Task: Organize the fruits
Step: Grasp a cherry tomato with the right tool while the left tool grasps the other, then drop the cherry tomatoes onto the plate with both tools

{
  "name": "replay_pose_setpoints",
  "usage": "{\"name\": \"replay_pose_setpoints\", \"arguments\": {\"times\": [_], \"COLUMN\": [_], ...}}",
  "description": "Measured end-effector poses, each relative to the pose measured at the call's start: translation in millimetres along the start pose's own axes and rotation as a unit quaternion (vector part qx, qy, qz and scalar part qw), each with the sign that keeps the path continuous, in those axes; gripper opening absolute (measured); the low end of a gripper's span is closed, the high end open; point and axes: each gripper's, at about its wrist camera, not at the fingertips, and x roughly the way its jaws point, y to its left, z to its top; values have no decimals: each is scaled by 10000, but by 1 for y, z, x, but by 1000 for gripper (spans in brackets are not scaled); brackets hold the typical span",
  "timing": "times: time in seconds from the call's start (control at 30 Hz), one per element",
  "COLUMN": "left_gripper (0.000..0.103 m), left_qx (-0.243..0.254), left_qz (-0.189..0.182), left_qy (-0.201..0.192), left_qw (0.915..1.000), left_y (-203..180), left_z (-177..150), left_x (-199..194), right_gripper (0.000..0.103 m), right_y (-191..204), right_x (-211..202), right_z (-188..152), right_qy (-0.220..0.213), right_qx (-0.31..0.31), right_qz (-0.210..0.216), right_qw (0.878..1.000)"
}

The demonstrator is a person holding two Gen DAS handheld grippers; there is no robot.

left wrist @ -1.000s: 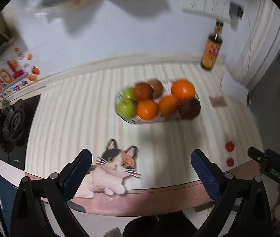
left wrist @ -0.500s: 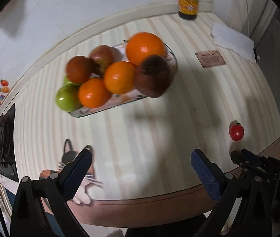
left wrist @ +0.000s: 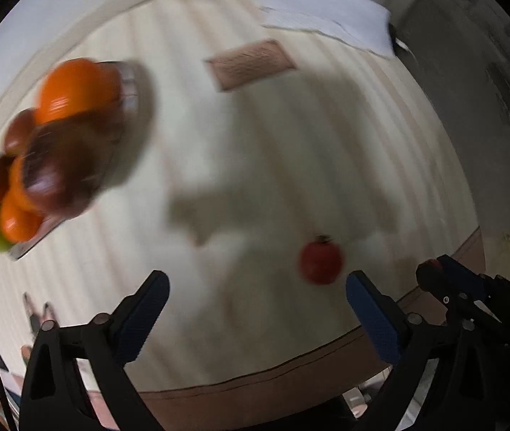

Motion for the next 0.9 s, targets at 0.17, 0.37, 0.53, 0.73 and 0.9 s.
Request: {"name": "replay_pose_setpoints", "arguments": {"times": [0.17,0.37,0.53,0.73,0.9], "left_gripper": [62,35,28,28,28], "left_qx": [208,345,311,16,-462], "left_qz": [-85,-120,-234,-370,-551], "left_qy": [164,173,137,34,-264], "left_qw": [9996,9992,9991,9993,9971], "left_y": [-22,-34,-34,-1,44], "left_z": [11,14,14,9,5], "left_x": [19,25,21,2,-34], "right_gripper": [27,27,27,27,27], "right_y": [-20,-25,-21,-5,22], "right_x": [-2,-4,-5,-12,-23], "right_z": [3,5,8,16,26], "right_qy": [-28,-47,-58,-127,-207], "right_qx": [208,253,208,36,-220], "right_qz": [-38,-11,-1,59,249], "right_qw": [9998,9997,9998,9999,9992]}}
